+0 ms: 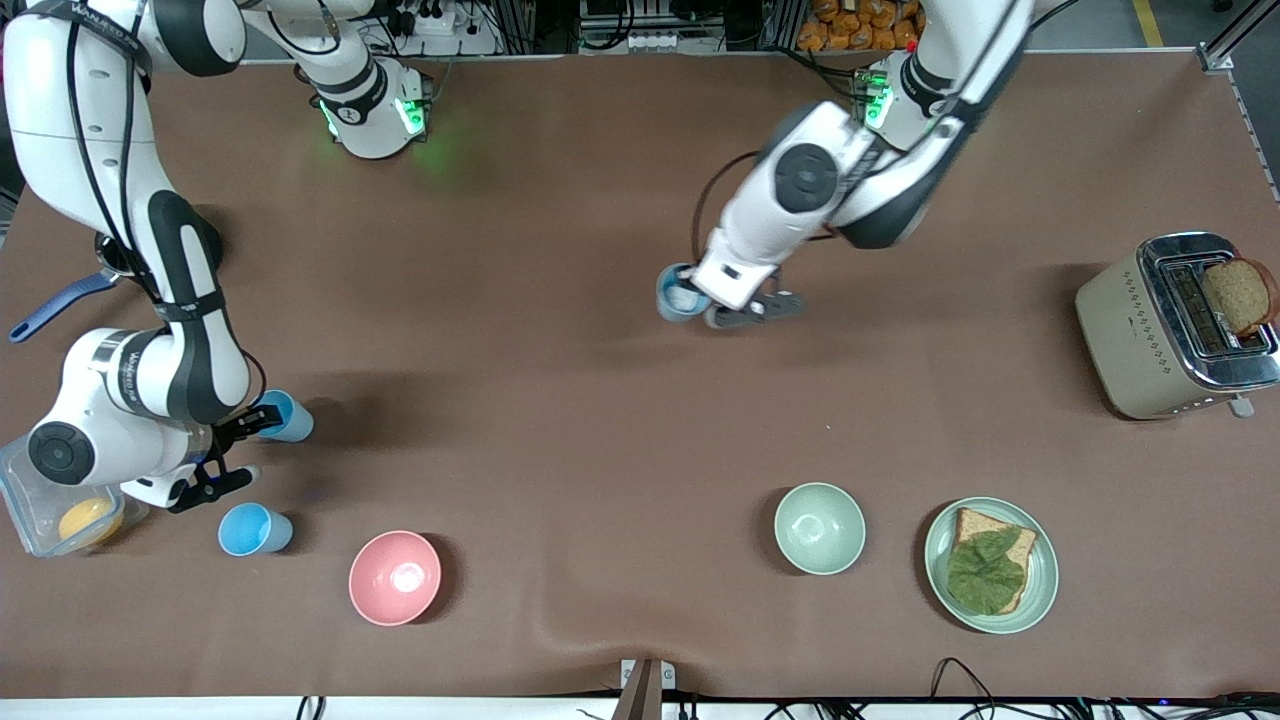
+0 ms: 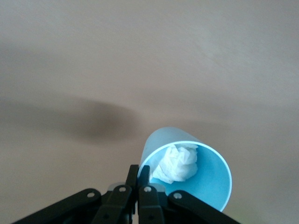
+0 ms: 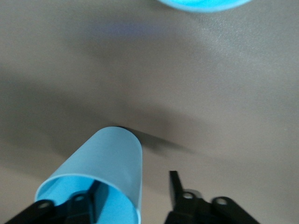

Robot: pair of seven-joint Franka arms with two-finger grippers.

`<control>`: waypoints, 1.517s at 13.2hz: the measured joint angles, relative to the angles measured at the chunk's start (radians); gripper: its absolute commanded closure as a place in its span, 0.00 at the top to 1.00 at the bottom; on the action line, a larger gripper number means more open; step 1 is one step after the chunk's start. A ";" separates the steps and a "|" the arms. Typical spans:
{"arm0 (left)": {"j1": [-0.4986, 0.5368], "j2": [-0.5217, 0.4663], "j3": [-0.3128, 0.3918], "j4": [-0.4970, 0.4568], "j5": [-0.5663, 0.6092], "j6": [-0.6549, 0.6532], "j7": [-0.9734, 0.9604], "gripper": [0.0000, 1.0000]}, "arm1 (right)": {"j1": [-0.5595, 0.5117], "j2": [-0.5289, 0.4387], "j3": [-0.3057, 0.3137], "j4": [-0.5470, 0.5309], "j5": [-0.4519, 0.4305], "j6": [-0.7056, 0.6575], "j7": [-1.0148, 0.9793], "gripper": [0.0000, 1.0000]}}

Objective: Stack blue cups with both arms
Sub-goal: 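Set the cup down with the left gripper while the right gripper carries its cup, then withdraw the left gripper while the right gripper brings its cup above the placed cup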

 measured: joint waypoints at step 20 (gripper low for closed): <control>-0.248 0.160 0.109 0.316 0.379 -0.204 -0.465 1.00 | 0.260 -0.175 0.028 0.039 0.047 -0.095 -0.200 0.00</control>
